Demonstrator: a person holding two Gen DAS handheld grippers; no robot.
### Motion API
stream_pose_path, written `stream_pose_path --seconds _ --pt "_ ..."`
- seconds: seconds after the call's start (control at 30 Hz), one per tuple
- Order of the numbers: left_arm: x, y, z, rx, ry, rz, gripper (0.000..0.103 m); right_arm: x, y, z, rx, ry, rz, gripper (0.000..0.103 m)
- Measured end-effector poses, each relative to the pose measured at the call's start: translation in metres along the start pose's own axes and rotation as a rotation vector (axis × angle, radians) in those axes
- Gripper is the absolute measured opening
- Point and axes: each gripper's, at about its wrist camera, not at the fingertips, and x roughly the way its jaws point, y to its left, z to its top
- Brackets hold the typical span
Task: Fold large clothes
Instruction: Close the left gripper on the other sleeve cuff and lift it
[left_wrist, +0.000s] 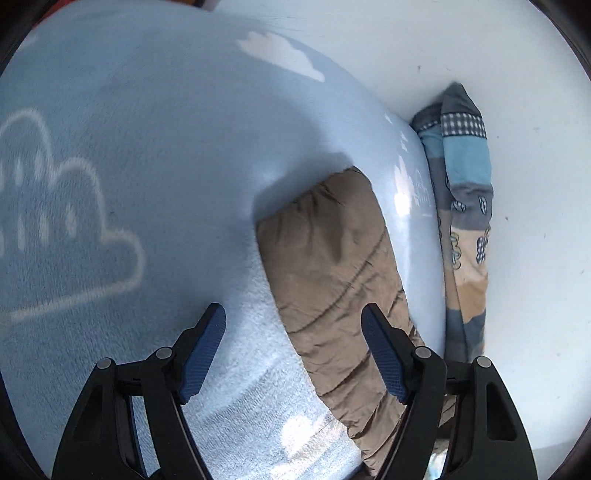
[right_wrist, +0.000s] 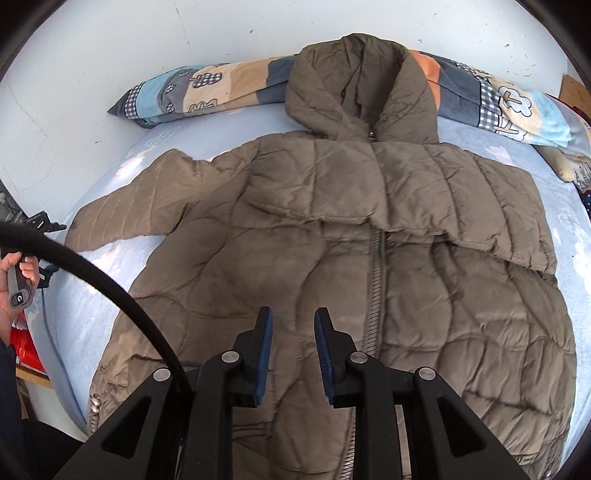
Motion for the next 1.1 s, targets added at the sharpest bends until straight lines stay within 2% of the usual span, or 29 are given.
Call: stream_pose_path --seconds 0.17,0.3,0.5,0.6,0.7,0.73,0.77,0.8,0.83,0.93,1.1 --pt "0.008 0.01 0.009 -0.011 0.017 -0.071 0.066 0.009 0.013 0.013 -0.018 0.004 -0.026 0.025" --pt "0.014 0.008 0.01 -0.023 0.001 -0.114 0.065 0.023 0.018 0.041 0.01 0.0 0.005 0.025" --pt "0.026 0.005 0.01 -0.05 0.004 -0.197 0.065 0.055 0.046 0.086 0.005 0.002 0.092 0.025" --pt "0.033 0.003 0.011 -0.065 0.011 -0.215 0.072 0.073 0.07 0.101 -0.032 0.011 0.093 0.025" --pt "0.034 0.001 0.014 -0.055 0.019 -0.245 0.071 0.086 0.087 0.11 -0.045 0.021 0.091 0.025" --pt "0.034 0.0 0.015 -0.049 0.021 -0.251 0.067 0.089 0.091 0.112 -0.045 0.023 0.093 0.025" --pt "0.035 0.001 0.015 -0.044 0.024 -0.246 0.051 0.091 0.094 0.114 -0.045 0.023 0.097 0.025" --pt "0.037 0.002 0.017 -0.048 0.029 -0.243 0.027 0.093 0.098 0.115 -0.048 0.023 0.097 0.025" --pt "0.039 0.004 0.018 -0.061 0.037 -0.256 0.021 0.095 0.1 0.116 -0.051 0.024 0.096 0.025" --pt "0.042 0.008 0.021 -0.087 0.048 -0.281 0.019 0.098 0.106 0.115 -0.066 0.03 0.09 0.025" --pt "0.033 -0.005 0.021 -0.041 0.02 -0.31 0.014 0.102 0.108 0.115 -0.072 0.03 0.078 0.025"
